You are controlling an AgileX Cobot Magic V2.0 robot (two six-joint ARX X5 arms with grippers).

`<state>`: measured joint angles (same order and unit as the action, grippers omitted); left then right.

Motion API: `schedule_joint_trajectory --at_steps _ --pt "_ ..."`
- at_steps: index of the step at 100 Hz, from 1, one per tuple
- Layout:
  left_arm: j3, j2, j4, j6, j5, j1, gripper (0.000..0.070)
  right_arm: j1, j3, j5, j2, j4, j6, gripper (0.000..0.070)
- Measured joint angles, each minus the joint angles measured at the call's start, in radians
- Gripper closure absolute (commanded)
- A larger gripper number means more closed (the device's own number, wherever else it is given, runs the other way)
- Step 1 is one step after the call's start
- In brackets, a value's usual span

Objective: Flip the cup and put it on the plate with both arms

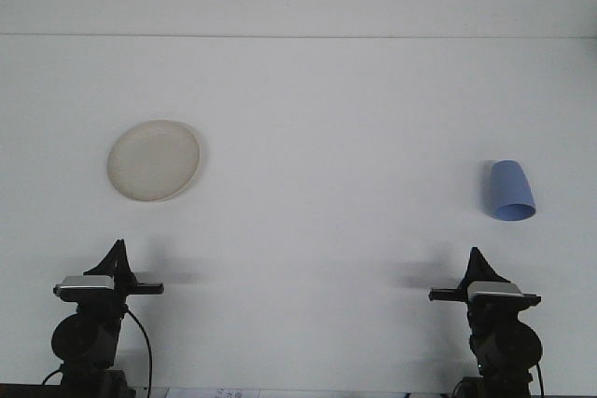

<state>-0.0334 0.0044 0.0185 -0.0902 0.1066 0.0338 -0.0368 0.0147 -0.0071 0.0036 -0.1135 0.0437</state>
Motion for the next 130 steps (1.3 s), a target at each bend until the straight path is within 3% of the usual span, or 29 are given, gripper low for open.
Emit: schedule_joint_trajectory --at_steps 91,108,130 --pt "0.000 0.000 0.000 0.000 0.000 0.000 0.0685 0.000 0.000 -0.003 0.000 0.023 0.009 0.0694" --pt "0.000 0.000 0.000 0.000 0.000 0.000 0.0685 0.000 0.000 -0.077 0.000 0.022 0.135 0.0694" --pt "0.000 0.000 0.000 0.000 0.000 0.000 0.0685 0.000 0.027 -0.067 0.000 0.039 0.321 0.0698"
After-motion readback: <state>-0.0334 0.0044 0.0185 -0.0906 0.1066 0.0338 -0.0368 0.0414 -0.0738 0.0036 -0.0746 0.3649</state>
